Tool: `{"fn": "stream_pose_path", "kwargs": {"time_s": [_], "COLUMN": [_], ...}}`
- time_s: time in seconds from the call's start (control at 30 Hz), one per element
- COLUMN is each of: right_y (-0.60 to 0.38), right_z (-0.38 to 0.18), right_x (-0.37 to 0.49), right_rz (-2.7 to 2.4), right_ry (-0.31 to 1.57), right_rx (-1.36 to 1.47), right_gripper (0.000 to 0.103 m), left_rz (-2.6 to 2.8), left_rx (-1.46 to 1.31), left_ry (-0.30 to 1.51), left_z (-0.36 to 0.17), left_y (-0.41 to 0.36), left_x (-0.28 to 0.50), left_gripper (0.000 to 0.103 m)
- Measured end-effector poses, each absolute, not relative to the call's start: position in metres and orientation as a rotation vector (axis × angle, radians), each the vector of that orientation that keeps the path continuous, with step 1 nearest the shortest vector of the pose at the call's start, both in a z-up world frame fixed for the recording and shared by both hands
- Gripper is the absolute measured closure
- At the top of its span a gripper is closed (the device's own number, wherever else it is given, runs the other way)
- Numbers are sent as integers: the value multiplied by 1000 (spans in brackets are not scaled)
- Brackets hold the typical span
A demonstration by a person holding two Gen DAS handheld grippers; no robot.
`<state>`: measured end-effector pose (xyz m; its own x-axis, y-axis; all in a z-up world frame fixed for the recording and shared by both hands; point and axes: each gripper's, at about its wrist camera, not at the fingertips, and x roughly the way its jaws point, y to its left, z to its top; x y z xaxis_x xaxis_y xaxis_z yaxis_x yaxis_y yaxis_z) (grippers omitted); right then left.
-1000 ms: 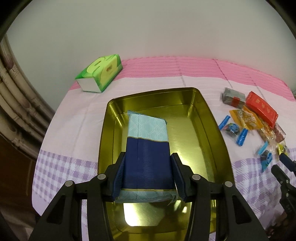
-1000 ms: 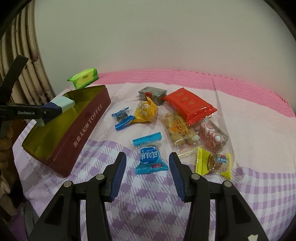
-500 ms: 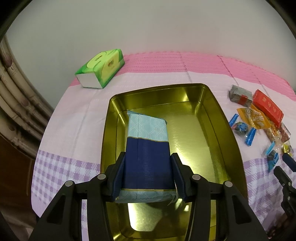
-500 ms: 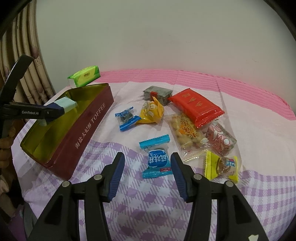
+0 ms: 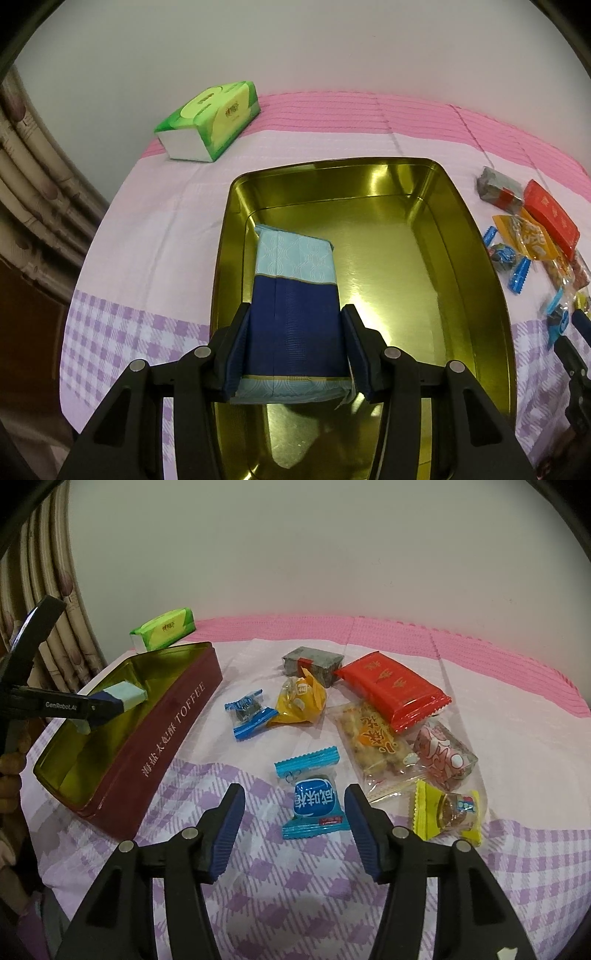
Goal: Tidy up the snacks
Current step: 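Open the left gripper to release the bar in the tray, then grasp the blue candy with the right gripper and drop it in the tray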
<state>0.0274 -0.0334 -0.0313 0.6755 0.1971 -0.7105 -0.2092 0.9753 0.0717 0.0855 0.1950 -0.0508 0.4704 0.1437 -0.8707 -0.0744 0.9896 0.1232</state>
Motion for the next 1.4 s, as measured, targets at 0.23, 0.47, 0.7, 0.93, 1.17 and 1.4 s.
{"fn": "stream_pose_path", "kwargs": {"time_s": [0.23,0.47,0.7,0.93,1.17,1.4], "right_y": [-33,-33,-33,-28,-14,52], "right_z": [-35,-38,-40,-49,-24,35], "right_x": [29,32,46,59,51,61], "right_rz": [219,214,216,197,240,460], "right_ry": [803,810,832,887,851,771], "right_rx": [-16,-22,-35,-70,-71,-66], "right_gripper": [48,48,48,65,78,78], "left_rz": [144,141,157,176,227,324], "left_rx": [48,13,-21,-10,-42,-76], "left_ry": [1064,1001,940,908,896,910], "left_z": [-46,-25,-6,1,29,39], "left_y": [203,207,215,217,227,250], "left_x": [84,76,72,68,46,4], "left_gripper": [50,40,38,38,38,38]}}
